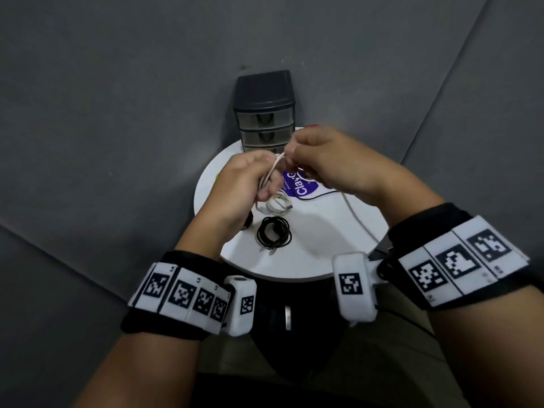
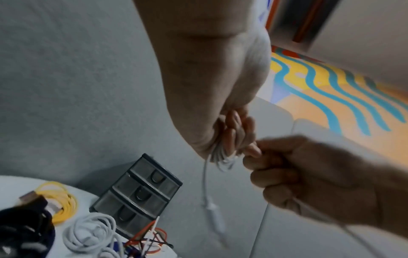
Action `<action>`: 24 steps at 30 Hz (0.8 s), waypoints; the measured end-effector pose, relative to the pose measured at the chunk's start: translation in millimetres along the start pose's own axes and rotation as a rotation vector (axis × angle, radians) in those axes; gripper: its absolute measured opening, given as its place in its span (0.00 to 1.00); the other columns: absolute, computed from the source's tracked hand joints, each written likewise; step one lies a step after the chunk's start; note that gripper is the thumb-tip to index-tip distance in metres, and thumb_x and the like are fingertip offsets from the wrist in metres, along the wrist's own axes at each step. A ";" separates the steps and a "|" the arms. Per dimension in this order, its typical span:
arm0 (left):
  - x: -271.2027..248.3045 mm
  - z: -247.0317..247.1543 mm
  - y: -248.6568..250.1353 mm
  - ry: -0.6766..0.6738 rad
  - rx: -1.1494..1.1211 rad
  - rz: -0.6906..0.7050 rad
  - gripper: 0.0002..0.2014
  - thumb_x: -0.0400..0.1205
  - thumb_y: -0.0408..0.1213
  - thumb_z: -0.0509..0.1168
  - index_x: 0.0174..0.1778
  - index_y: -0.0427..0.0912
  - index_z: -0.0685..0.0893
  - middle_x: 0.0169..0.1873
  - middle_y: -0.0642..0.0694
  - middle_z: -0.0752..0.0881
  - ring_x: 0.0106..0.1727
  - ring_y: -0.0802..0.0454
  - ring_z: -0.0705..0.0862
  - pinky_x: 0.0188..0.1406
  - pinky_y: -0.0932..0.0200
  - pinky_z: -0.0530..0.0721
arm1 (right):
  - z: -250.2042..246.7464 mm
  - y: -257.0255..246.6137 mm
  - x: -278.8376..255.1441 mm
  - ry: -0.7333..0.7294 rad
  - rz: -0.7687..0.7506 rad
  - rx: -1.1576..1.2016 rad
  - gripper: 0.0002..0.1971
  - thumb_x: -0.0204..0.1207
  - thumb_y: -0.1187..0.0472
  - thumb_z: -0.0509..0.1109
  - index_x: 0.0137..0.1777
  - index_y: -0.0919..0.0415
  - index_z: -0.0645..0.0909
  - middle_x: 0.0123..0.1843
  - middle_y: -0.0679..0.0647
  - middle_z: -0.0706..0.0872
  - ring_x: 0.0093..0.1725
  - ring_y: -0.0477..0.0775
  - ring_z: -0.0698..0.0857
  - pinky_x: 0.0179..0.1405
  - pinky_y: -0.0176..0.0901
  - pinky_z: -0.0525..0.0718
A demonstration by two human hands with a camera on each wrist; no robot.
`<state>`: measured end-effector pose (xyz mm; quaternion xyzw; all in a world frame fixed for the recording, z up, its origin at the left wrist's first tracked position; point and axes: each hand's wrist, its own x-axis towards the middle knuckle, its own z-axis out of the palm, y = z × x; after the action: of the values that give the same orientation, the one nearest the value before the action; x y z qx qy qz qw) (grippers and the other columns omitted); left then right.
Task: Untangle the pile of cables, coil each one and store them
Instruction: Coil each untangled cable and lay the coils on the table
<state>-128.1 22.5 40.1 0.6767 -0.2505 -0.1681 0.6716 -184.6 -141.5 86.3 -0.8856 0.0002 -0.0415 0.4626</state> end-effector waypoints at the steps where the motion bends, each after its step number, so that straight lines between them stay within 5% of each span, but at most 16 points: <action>1: -2.2 0.7 2.9 -0.035 -0.095 -0.018 0.18 0.91 0.32 0.53 0.48 0.25 0.84 0.20 0.49 0.73 0.22 0.56 0.63 0.26 0.61 0.63 | -3.6 4.2 0.7 0.044 0.005 0.012 0.15 0.86 0.56 0.65 0.36 0.56 0.80 0.27 0.41 0.80 0.24 0.39 0.71 0.31 0.41 0.66; 5: -4.4 1.4 13.6 -0.120 -0.293 -0.021 0.18 0.92 0.36 0.53 0.51 0.30 0.86 0.21 0.53 0.67 0.23 0.59 0.59 0.23 0.66 0.61 | 0.5 16.3 -2.9 0.090 0.001 0.193 0.15 0.90 0.53 0.61 0.41 0.59 0.74 0.26 0.44 0.68 0.24 0.42 0.64 0.26 0.37 0.63; 8: 1.9 0.0 17.8 0.005 -0.410 0.006 0.17 0.93 0.37 0.54 0.56 0.29 0.84 0.26 0.53 0.78 0.19 0.63 0.64 0.22 0.69 0.62 | 13.2 18.7 -10.1 -0.027 0.029 0.180 0.16 0.92 0.57 0.57 0.43 0.62 0.74 0.25 0.44 0.68 0.23 0.45 0.63 0.22 0.38 0.62; 11: 9.0 -0.2 19.2 0.155 -0.506 0.051 0.15 0.93 0.35 0.55 0.55 0.30 0.85 0.37 0.47 0.91 0.24 0.62 0.79 0.27 0.71 0.76 | 24.8 12.5 -15.1 -0.177 -0.004 0.035 0.15 0.90 0.59 0.59 0.40 0.60 0.75 0.23 0.39 0.70 0.23 0.40 0.67 0.25 0.31 0.66; 14: 12.3 0.1 15.7 0.202 -0.343 0.068 0.14 0.93 0.34 0.55 0.60 0.30 0.83 0.45 0.42 0.94 0.43 0.55 0.92 0.40 0.67 0.85 | 27.0 0.7 -14.4 -0.244 -0.068 -0.141 0.17 0.88 0.57 0.63 0.35 0.56 0.77 0.27 0.42 0.73 0.29 0.42 0.71 0.35 0.41 0.70; 16: 13.1 -2.1 10.1 0.180 -0.078 0.069 0.13 0.93 0.33 0.54 0.62 0.33 0.83 0.45 0.45 0.94 0.44 0.54 0.93 0.39 0.65 0.86 | 22.9 -8.6 -14.7 -0.265 -0.115 -0.254 0.17 0.87 0.58 0.64 0.33 0.52 0.78 0.31 0.43 0.76 0.34 0.42 0.74 0.41 0.44 0.73; 20: 8.5 -12.8 0.4 0.011 0.283 0.026 0.15 0.92 0.36 0.56 0.47 0.34 0.84 0.29 0.48 0.85 0.27 0.55 0.79 0.31 0.60 0.75 | 7.2 -17.0 -11.0 -0.121 -0.177 -0.298 0.12 0.85 0.59 0.67 0.40 0.56 0.85 0.33 0.42 0.82 0.33 0.38 0.78 0.37 0.34 0.72; 24: -0.3 -16.2 8.2 -0.053 0.046 -0.025 0.18 0.89 0.30 0.53 0.46 0.26 0.86 0.19 0.49 0.68 0.22 0.54 0.59 0.25 0.57 0.56 | -11.4 -9.4 -3.6 0.117 -0.195 -0.307 0.11 0.86 0.54 0.67 0.41 0.55 0.84 0.29 0.43 0.80 0.30 0.39 0.74 0.32 0.39 0.70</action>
<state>-120.2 36.2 48.8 0.6902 -0.2635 -0.1887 0.6469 -189.4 -145.3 100.3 -0.9377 -0.0526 -0.1369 0.3149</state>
